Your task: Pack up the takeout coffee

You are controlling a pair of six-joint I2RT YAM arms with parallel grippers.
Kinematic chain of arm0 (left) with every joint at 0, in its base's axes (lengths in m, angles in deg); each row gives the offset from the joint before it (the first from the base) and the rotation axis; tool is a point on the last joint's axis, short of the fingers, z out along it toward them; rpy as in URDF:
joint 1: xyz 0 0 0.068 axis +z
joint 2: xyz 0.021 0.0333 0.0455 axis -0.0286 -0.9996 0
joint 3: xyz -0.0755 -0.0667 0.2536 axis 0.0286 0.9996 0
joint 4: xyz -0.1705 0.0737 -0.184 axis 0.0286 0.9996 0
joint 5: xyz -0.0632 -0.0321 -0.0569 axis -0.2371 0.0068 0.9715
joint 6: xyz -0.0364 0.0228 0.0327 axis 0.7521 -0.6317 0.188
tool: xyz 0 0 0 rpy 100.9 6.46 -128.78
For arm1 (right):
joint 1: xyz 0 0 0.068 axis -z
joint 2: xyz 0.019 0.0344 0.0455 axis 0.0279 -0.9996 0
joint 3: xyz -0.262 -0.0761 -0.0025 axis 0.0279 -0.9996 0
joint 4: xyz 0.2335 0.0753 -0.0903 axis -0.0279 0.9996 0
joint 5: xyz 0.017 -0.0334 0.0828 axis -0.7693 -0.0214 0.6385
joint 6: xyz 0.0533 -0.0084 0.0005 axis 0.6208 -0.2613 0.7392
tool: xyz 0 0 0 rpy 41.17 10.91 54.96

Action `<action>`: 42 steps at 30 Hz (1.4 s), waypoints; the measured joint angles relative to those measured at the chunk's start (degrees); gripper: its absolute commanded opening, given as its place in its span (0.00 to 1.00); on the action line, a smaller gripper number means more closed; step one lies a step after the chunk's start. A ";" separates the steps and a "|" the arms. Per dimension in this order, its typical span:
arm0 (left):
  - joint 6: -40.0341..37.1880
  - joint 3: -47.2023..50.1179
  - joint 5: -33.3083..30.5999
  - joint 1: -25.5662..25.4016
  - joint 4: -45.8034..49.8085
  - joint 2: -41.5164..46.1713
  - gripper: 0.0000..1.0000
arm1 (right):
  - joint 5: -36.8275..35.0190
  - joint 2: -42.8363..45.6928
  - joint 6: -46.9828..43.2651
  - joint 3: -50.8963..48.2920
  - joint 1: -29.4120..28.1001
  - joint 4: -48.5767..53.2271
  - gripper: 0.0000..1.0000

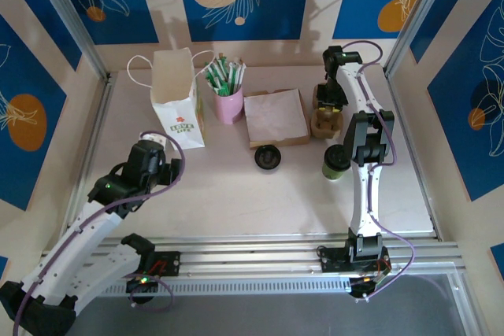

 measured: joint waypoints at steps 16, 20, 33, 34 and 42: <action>0.00 0.00 0.02 0.09 -0.20 0.00 0.86 | -0.61 1.99 0.02 0.00 0.00 -0.02 0.33; 0.00 0.00 0.02 0.09 -0.22 0.00 0.86 | -0.61 2.82 0.02 0.00 0.00 -0.02 0.33; 0.00 0.00 0.02 0.11 -0.24 0.00 0.86 | -0.57 9.51 0.68 -0.02 -0.55 0.61 0.33; 0.00 0.00 0.02 0.11 -0.24 0.00 0.86 | -0.59 10.71 0.70 -0.02 -0.74 0.61 0.33; 0.00 0.00 -0.31 0.20 -0.31 0.44 0.86 | -0.61 20.65 0.87 -1.16 -6.54 0.61 0.34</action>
